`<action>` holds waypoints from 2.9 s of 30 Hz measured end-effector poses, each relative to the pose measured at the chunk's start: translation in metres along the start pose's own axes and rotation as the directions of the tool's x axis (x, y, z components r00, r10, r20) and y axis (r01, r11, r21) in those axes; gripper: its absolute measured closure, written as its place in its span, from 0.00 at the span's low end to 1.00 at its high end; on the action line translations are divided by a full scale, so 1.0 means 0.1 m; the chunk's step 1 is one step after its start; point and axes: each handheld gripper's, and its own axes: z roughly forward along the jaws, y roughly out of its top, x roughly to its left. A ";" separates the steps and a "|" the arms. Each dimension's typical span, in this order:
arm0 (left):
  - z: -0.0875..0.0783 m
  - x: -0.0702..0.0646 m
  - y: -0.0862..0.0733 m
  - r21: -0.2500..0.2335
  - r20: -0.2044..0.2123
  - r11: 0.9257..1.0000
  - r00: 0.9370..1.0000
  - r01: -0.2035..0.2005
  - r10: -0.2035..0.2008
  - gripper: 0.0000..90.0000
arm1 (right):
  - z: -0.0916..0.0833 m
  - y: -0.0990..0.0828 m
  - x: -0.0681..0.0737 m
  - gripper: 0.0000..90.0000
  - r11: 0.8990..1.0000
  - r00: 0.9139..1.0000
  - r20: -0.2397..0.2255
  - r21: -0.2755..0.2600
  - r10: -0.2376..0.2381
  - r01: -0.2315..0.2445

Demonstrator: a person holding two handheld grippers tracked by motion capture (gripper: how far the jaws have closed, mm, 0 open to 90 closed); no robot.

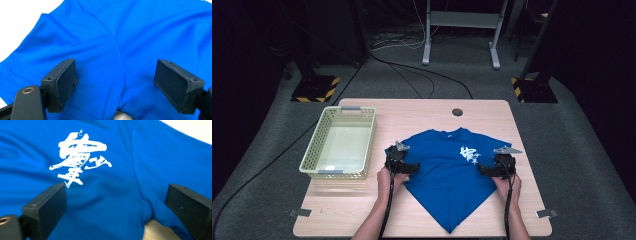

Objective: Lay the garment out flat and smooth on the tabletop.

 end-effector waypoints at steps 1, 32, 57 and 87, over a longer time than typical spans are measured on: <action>0.01 0.01 0.00 0.004 -0.020 1.000 1.000 -0.021 0.021 0.21 | 0.01 0.01 0.02 0.03 1.000 1.000 0.018 0.008 -0.009 0.009; -0.24 0.14 0.01 -0.107 -0.069 0.994 0.997 0.029 -0.037 0.11 | 0.02 0.04 0.03 0.00 0.998 0.998 0.048 -0.043 0.037 -0.035; -0.36 -0.46 -0.53 -0.049 -0.028 0.992 0.993 -0.119 0.118 0.13 | -0.49 -0.48 0.73 0.02 0.994 0.996 0.016 -0.066 -0.085 0.086; -0.36 -0.44 -0.52 -0.042 -0.008 0.993 0.994 -0.106 0.106 0.14 | -0.30 -0.20 1.34 0.75 0.986 0.989 -0.040 0.071 -0.145 0.148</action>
